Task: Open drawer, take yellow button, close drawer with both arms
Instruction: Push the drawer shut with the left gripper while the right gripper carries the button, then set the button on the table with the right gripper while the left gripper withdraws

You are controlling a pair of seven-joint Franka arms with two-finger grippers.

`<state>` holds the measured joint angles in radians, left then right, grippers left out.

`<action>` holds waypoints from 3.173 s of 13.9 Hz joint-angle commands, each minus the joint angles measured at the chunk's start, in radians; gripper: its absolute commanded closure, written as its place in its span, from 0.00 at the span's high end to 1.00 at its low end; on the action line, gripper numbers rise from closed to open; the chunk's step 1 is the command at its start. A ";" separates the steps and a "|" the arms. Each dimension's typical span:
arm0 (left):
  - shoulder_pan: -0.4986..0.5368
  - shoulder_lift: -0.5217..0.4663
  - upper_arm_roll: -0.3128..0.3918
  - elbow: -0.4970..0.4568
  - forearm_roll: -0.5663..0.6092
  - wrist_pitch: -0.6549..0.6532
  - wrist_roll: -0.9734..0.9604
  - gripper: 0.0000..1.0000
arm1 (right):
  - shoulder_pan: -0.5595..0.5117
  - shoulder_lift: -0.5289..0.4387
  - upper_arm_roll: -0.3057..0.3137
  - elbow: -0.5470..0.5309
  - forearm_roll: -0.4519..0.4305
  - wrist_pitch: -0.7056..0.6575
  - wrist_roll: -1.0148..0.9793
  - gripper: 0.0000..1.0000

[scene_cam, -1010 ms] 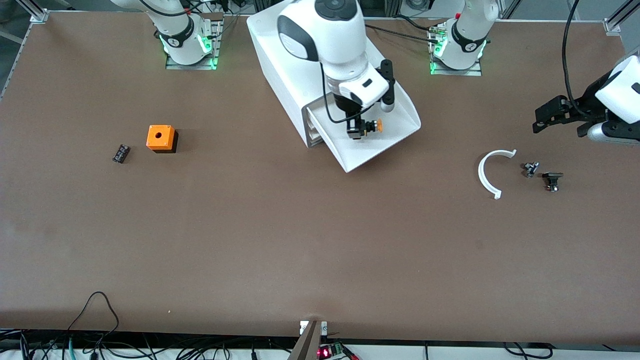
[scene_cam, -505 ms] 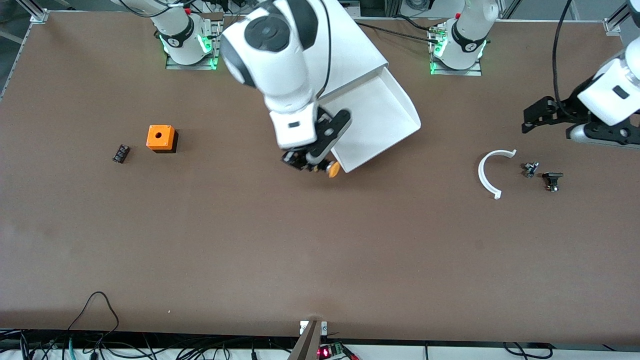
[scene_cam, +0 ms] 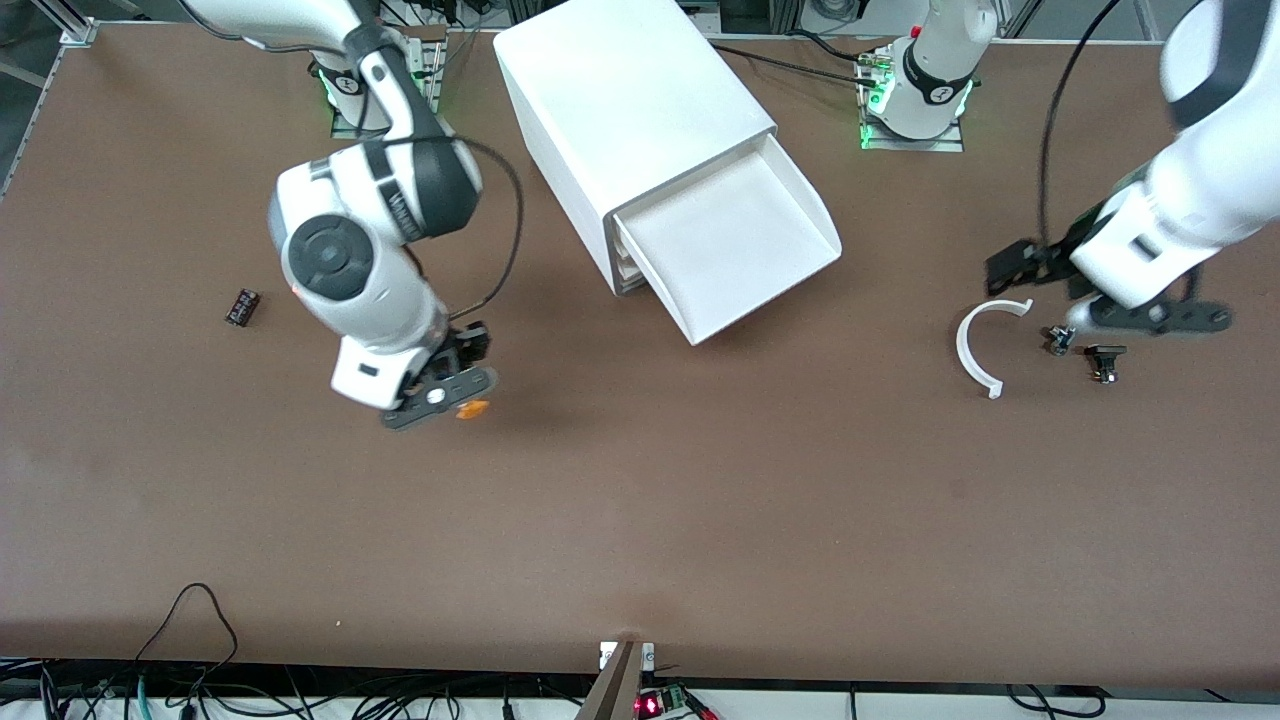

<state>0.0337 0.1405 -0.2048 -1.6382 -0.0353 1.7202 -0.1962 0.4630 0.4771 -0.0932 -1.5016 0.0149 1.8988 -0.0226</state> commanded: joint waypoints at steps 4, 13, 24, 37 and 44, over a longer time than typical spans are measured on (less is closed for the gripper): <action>-0.170 0.079 -0.011 -0.289 0.026 0.471 -0.414 1.00 | -0.064 -0.064 -0.053 -0.253 -0.062 0.092 0.043 0.35; -0.221 0.021 -0.249 -0.526 0.012 0.535 -0.760 1.00 | -0.266 -0.113 -0.054 -0.590 -0.148 0.604 -0.233 0.35; -0.174 -0.016 -0.456 -0.543 0.014 0.516 -0.746 1.00 | -0.376 -0.072 -0.053 -0.706 -0.148 0.835 -0.542 0.44; -0.041 -0.113 0.000 -0.160 0.028 0.111 -0.183 1.00 | -0.374 -0.127 0.056 -0.239 0.046 0.127 -0.136 1.00; -0.041 -0.142 0.136 0.049 0.020 -0.194 0.024 1.00 | -0.363 -0.176 0.133 0.021 0.024 -0.309 0.098 1.00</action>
<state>-0.0027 -0.0168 -0.0834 -1.6512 -0.0328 1.5907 -0.2234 0.1053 0.3193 0.0191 -1.5707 0.0453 1.7171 0.0373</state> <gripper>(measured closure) 0.000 0.000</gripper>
